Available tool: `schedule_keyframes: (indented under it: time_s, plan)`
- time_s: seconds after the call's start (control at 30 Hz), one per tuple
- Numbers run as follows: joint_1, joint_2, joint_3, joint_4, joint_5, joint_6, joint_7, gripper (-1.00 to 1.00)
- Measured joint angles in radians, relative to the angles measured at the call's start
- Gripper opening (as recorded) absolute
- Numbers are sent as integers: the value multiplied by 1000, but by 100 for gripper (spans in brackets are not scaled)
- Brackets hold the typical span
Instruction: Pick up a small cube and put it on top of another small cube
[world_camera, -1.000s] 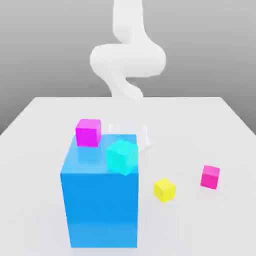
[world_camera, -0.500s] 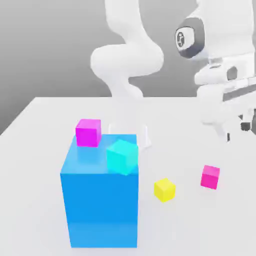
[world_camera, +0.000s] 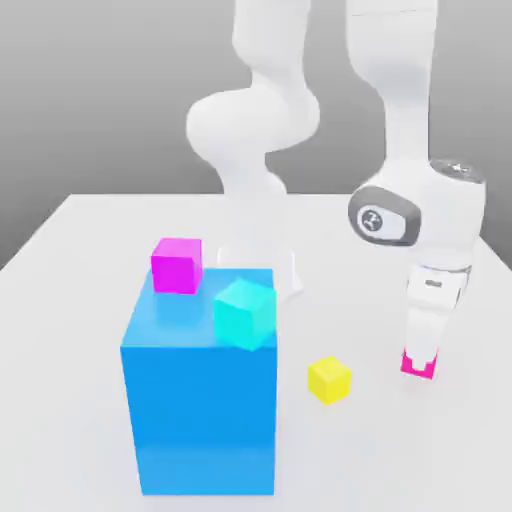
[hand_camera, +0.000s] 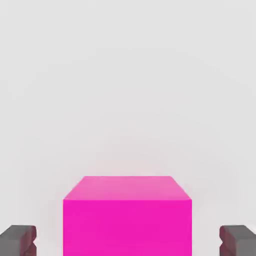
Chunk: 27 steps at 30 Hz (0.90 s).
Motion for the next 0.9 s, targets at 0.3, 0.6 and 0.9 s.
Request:
schedule_keyframes:
  time_s: [0.3,0.6,0.9]
  plan:
    - [-60,-111,82,-23,88,-89,-67,-100]
    - [-163,-339,4,84,230,-420,-236,-100]
    - [-347,-484,-183,332,189,-811,-329,-100]
